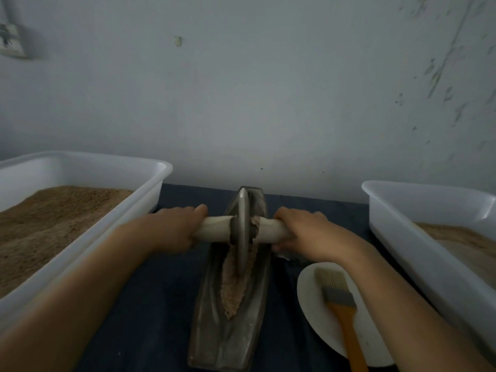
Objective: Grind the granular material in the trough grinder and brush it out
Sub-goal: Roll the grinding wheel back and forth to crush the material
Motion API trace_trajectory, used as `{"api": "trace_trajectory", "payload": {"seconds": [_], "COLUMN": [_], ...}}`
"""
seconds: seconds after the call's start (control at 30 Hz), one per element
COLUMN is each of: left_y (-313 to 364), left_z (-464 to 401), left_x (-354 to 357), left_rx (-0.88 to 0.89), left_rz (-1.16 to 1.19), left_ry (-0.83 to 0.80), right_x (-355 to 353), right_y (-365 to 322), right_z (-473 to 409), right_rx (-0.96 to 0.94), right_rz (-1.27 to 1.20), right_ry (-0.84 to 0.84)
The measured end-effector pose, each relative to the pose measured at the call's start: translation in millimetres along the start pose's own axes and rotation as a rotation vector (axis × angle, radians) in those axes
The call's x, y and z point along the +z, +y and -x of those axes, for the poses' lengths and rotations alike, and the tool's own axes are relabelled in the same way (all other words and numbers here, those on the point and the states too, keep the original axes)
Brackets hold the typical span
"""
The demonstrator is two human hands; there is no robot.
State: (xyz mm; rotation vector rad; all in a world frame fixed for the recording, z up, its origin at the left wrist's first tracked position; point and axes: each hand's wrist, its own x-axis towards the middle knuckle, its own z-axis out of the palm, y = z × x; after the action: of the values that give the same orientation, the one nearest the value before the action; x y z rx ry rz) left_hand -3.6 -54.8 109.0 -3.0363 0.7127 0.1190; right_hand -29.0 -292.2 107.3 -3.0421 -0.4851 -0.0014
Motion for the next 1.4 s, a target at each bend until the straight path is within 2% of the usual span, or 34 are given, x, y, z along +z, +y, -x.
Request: {"api": "trace_trajectory", "payload": {"seconds": [0.07, 0.13, 0.2, 0.27, 0.33, 0.4, 0.53, 0.63, 0.7, 0.77, 0.87, 0.97, 1.07, 1.17, 1.27, 1.4], "left_y": [1.1, 3.4, 5.7, 3.8, 1.0, -0.8, 1.1, 2.4, 2.6, 2.9, 2.3, -1.6, -6.7, -2.9, -2.4, -2.7], "left_z": [-12.2, -22.4, -27.5, -28.7, -25.7, -19.1, 7.4, 26.9, 33.4, 33.0, 22.6, 7.7, -7.7, -19.0, -22.0, -11.0], "left_x": [14.9, 26.6, 32.2, 33.4, 30.5, 24.1, -0.9, -17.8, -24.6, -25.4, -17.2, -3.4, 16.0, 30.9, 32.2, 17.5], "left_rx": [-0.016, -0.044, -0.065, -0.045, -0.028, -0.01, 0.058, 0.101, 0.118, 0.129, 0.123, 0.071, 0.01, -0.04, -0.045, -0.002], "left_rz": [-0.144, -0.226, -0.23, -0.221, -0.213, -0.175, -0.041, 0.029, 0.027, 0.023, 0.023, 0.024, -0.082, -0.114, -0.126, -0.115], "left_ry": [0.277, 0.464, 0.535, 0.535, 0.492, 0.381, -0.024, -0.254, -0.319, -0.309, -0.229, -0.093, 0.207, 0.443, 0.456, 0.216], "right_x": [8.4, 14.8, 22.1, 26.9, 22.6, 9.9, -14.4, -27.8, -32.2, -32.0, -24.7, -11.5, 6.4, 21.8, 25.3, 10.6], "right_y": [10.6, 18.5, 22.0, 20.6, 17.1, 11.5, -3.1, -12.1, -14.8, -15.6, -14.7, -11.8, -3.2, 3.8, 6.8, 0.3], "right_z": [-7.4, -11.5, -14.4, -15.3, -13.1, -7.4, 10.8, 23.6, 27.9, 29.8, 24.5, 11.5, -2.5, -11.2, -13.7, -4.7], "right_rx": [0.015, 0.03, 0.031, 0.024, 0.018, 0.017, -0.015, -0.044, -0.071, -0.085, -0.065, -0.016, 0.015, 0.042, 0.024, 0.016], "right_rz": [-0.064, -0.169, -0.103, 0.004, 0.049, 0.036, -0.1, -0.097, -0.085, -0.064, -0.01, 0.031, 0.157, 0.212, 0.215, 0.178], "right_ry": [0.075, 0.138, 0.262, 0.32, 0.24, 0.08, -0.258, -0.397, -0.442, -0.452, -0.371, -0.147, 0.186, 0.405, 0.412, 0.174]}}
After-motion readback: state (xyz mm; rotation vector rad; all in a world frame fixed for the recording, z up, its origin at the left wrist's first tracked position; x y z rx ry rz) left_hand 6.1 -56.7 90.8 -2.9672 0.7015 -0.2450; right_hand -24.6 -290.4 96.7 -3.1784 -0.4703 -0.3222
